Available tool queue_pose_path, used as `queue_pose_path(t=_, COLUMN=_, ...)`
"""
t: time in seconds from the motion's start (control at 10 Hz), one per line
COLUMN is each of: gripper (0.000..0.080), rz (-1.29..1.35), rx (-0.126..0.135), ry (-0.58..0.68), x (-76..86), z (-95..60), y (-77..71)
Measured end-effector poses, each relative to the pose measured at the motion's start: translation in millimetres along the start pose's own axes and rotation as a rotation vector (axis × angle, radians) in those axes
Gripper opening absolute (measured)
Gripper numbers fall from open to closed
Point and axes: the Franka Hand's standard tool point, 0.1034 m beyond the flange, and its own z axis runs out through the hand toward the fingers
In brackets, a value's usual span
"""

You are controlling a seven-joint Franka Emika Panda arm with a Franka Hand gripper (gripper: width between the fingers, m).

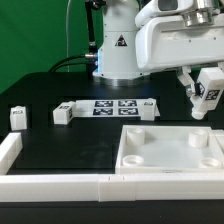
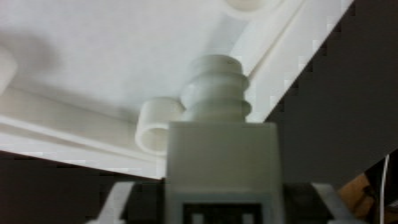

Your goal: Assemble one leg

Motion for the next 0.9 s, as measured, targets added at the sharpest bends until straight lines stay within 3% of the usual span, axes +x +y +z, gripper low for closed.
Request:
queue_pose_path(t=0.3, gripper=0.0288, rz=0.003, rx=0.001, ry=-0.004, x=-1.7, z=1.6, y=0.4)
queue_pose_path(t=0.4, gripper=0.0288, rz=0.001, rx=0.011, ry=-0.03, x=-3.5, z=13.5, y=2.5)
queue_pose_path(t=0.6, gripper=0.0288, rz=0.001, rx=0.033, ry=-0.028, x=30.4, z=35.4, y=2.9)
queue_pose_path(t=0.9, gripper=0.0288, rz=-0.011, rx=0.038, ry=-0.014, x=49.7, z=50.5, y=9.4)
